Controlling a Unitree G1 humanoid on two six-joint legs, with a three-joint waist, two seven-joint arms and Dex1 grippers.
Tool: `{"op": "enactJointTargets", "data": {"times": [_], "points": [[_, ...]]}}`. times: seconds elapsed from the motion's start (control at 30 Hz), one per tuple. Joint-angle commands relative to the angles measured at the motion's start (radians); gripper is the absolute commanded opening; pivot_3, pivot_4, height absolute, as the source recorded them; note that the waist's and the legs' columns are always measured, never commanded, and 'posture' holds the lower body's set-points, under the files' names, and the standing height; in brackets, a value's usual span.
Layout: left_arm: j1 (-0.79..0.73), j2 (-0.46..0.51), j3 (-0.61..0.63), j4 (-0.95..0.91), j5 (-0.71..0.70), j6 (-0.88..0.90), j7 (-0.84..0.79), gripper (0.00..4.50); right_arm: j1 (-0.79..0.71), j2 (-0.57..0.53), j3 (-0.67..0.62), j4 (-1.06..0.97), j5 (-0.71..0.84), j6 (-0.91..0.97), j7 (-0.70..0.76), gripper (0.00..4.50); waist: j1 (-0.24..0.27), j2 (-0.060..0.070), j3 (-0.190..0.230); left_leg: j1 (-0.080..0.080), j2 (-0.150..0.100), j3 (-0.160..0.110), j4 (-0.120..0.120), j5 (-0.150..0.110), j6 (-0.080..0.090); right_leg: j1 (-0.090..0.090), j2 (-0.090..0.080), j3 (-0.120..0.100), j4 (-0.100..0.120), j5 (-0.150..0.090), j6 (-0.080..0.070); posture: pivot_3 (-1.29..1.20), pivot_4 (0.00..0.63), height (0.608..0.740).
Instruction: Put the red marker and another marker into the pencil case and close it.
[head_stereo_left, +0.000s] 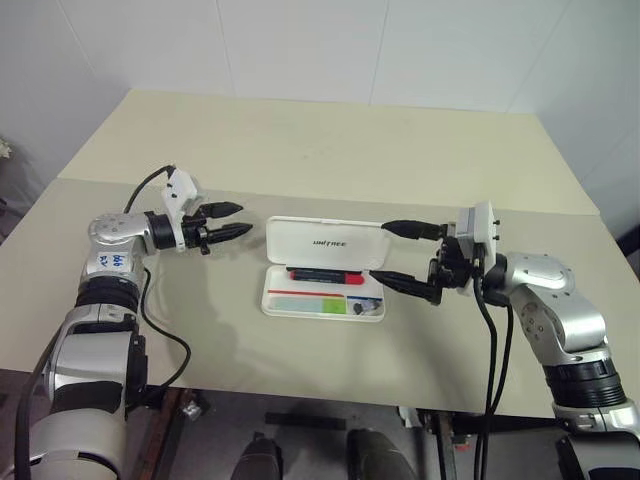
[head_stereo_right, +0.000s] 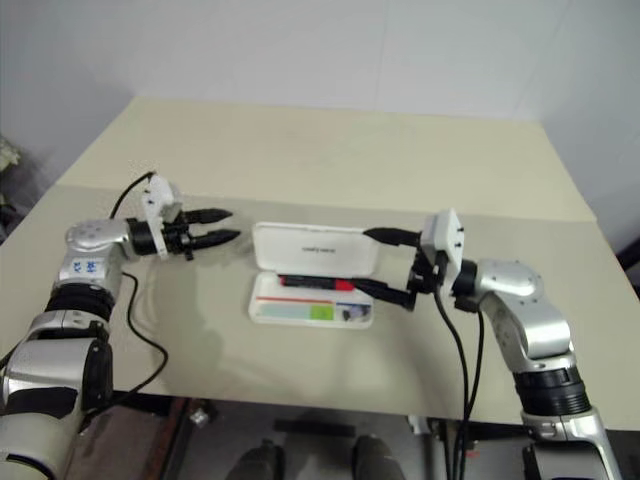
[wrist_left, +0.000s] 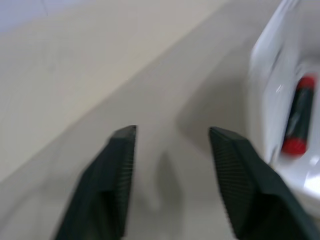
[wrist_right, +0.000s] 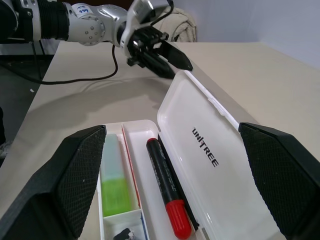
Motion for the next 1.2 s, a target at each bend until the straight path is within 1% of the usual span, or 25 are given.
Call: {"op": "enactJointTargets", "data": {"times": [0.03,0.1,0.13,0.17,0.3,0.43,0.57,0.73,0.8,0.97,1.1,1.2], "points": [[-0.033,0.009,0.029,0.017,-0.032,0.024,-0.046,1.17,-0.017,0.001,-0.043,-0.010,0.008,-0.022,0.001,4.50,0.000,0.000,0.000,0.000,0.000,0.000,0.000,0.000,0.000,0.000,0.000,0.000,0.000,0.000,0.000,0.00,0.150,0.740],[-0.046,0.005,0.031,0.039,-0.025,0.027,-0.045,0.54,-0.019,-0.001,-0.049,-0.004,0.013,-0.020,0.003,4.50,0.000,0.000,0.000,0.000,0.000,0.000,0.000,0.000,0.000,0.000,0.000,0.000,0.000,0.000,0.000,0.00,0.150,0.740],[-0.056,0.001,0.034,0.053,-0.024,0.024,-0.047,0.13,-0.018,-0.003,-0.053,-0.002,0.019,-0.017,0.007,4.50,0.000,0.000,0.000,0.000,0.000,0.000,0.000,0.000,0.000,0.000,0.000,0.000,0.000,0.000,0.000,0.00,0.150,0.740],[-0.070,-0.004,0.033,0.074,-0.015,0.011,-0.037,0.02,-0.015,-0.008,-0.057,0.003,0.025,-0.015,0.017,4.50,0.000,0.000,0.000,0.000,0.000,0.000,0.001,0.000,0.000,0.000,0.000,0.000,0.000,0.000,0.000,0.00,0.150,0.740],[-0.116,-0.023,0.023,0.160,0.026,-0.021,0.017,0.02,0.000,-0.019,-0.069,0.030,0.016,-0.025,0.041,4.50,0.002,0.000,0.000,0.000,0.000,0.000,0.001,0.000,0.000,0.000,0.000,0.000,0.001,0.000,0.000,0.00,0.150,0.740],[-0.164,-0.059,0.020,0.226,0.055,0.001,0.053,0.02,0.008,-0.024,-0.073,0.026,0.001,-0.020,0.042,4.50,0.001,0.000,0.000,0.000,-0.001,0.000,0.002,0.000,0.000,0.000,0.000,0.000,0.001,0.000,0.000,0.00,0.150,0.740],[-0.214,-0.102,0.020,0.264,0.085,0.011,0.082,0.02,0.020,-0.031,-0.083,0.022,-0.002,-0.022,0.043,4.50,0.001,0.000,0.000,0.000,-0.001,0.000,0.001,0.000,0.000,0.000,0.000,0.000,0.001,0.000,0.000,0.00,0.150,0.740],[-0.262,-0.149,0.016,0.284,0.114,0.018,0.081,0.02,0.046,-0.048,-0.098,0.008,0.004,-0.015,0.042,4.50,0.002,0.000,0.000,0.000,-0.001,0.000,0.001,0.000,0.000,0.000,0.000,0.000,0.001,0.000,0.000,0.00,0.150,0.740],[-0.272,-0.162,0.016,0.285,0.121,0.011,0.051,0.02,0.058,-0.055,-0.106,-0.003,0.016,-0.002,0.042,4.50,0.001,0.000,0.000,0.000,-0.001,0.000,0.001,0.000,0.000,0.000,0.000,0.000,0.001,0.000,0.000,0.00,0.150,0.740],[-0.279,-0.193,-0.022,0.254,0.128,0.008,-0.225,0.02,0.100,-0.082,-0.140,-0.009,0.014,-0.001,0.034,4.50,0.000,0.000,0.000,0.000,-0.001,0.000,0.001,0.000,0.000,0.000,0.000,0.000,0.001,0.000,0.000,0.00,0.150,0.740],[-0.273,-0.186,-0.039,0.229,0.120,0.004,-0.352,0.02,0.101,-0.082,-0.148,-0.014,0.022,0.004,0.030,4.50,-0.001,0.000,0.000,0.000,-0.001,0.000,0.001,0.001,0.000,0.000,0.001,0.000,0.001,0.000,0.000,0.00,0.150,0.740],[-0.270,-0.179,-0.069,0.210,0.111,0.010,-0.383,0.02,0.097,-0.081,-0.150,-0.010,0.025,0.006,0.039,4.50,0.000,0.000,0.000,0.000,-0.001,0.000,0.002,0.001,0.000,0.000,0.001,0.000,0.001,0.000,0.000,0.00,0.150,0.740]]}}
